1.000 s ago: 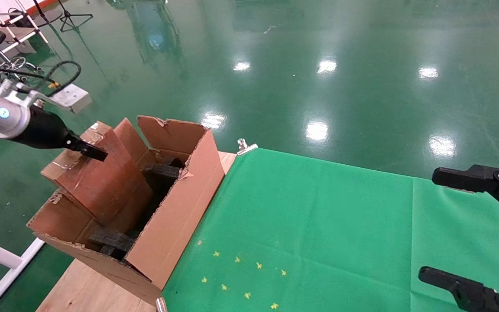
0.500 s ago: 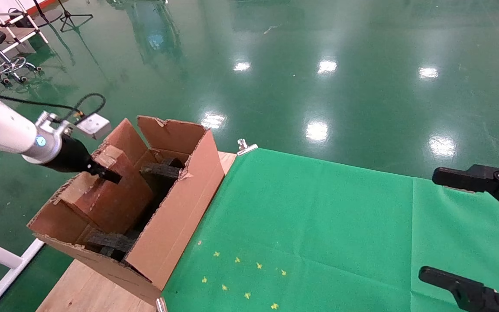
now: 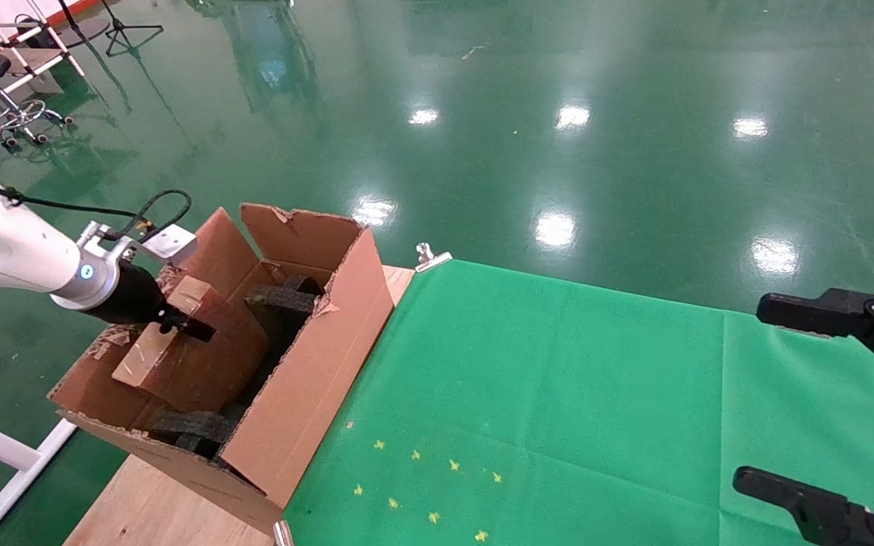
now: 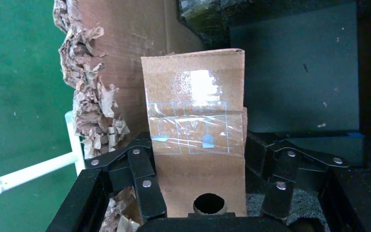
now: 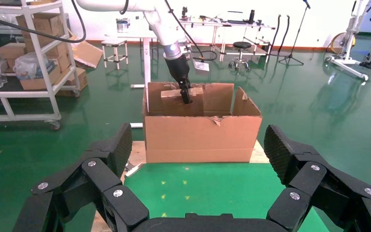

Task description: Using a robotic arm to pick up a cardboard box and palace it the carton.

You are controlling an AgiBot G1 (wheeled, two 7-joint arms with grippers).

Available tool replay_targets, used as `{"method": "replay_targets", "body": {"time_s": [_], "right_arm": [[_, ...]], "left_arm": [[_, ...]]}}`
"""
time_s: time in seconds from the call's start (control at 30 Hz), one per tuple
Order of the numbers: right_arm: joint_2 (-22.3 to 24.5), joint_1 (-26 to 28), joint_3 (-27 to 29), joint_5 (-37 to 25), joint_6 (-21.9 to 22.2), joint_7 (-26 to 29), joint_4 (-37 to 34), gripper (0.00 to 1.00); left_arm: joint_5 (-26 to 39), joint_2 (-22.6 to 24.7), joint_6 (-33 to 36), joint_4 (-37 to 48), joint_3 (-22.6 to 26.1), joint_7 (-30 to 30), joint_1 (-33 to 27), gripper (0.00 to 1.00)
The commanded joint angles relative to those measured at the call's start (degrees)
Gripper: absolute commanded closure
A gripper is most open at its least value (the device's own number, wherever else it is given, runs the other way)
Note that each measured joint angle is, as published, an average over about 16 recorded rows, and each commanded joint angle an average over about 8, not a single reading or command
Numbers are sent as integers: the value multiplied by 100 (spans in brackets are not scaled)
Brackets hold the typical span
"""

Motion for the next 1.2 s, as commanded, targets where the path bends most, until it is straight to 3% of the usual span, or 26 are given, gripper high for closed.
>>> {"method": "replay_targets", "body": {"time_s": [0.03,0.93,1.2], "right_arm": [[0,-1,0,0,0,0,0,0],[0,-1,0,0,1,0,0,0],[0,0,-1,0,1,-1,-1,0]], "left_arm": [[-6,6,-29,0,-2,-24,27,0],[18,-9,70,1,-1,10,-10,0],[-456,-262,511,-287,-328,357,-368,0]]}}
